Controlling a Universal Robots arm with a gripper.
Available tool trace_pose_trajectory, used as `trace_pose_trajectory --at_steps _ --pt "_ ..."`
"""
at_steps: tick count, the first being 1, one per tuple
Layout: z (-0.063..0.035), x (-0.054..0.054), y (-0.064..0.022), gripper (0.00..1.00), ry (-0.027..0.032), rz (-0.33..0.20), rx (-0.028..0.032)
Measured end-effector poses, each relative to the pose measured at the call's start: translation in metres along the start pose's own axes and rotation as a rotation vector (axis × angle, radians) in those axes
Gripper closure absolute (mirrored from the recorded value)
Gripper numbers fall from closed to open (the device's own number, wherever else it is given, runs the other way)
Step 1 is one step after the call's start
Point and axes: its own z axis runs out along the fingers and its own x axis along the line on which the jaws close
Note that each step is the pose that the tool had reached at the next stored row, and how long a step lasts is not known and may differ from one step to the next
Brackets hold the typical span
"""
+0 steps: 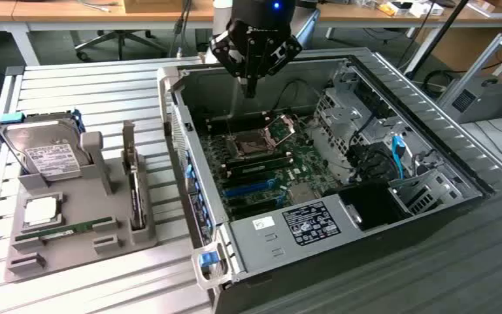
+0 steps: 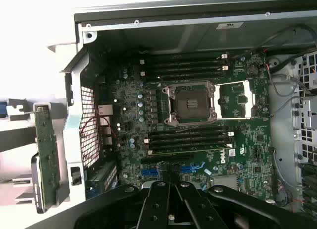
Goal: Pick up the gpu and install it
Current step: 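Reach for the gpu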
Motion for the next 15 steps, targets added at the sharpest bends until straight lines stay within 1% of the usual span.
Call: trace_pose_trajectory --at_steps 11,15 --pt "0.0000 0.0000 0.0000 0.89 0.0000 0.000 0.0000" --pt "-0.0001 0.0034 -0.0003 0.89 0.0000 0.000 0.0000"
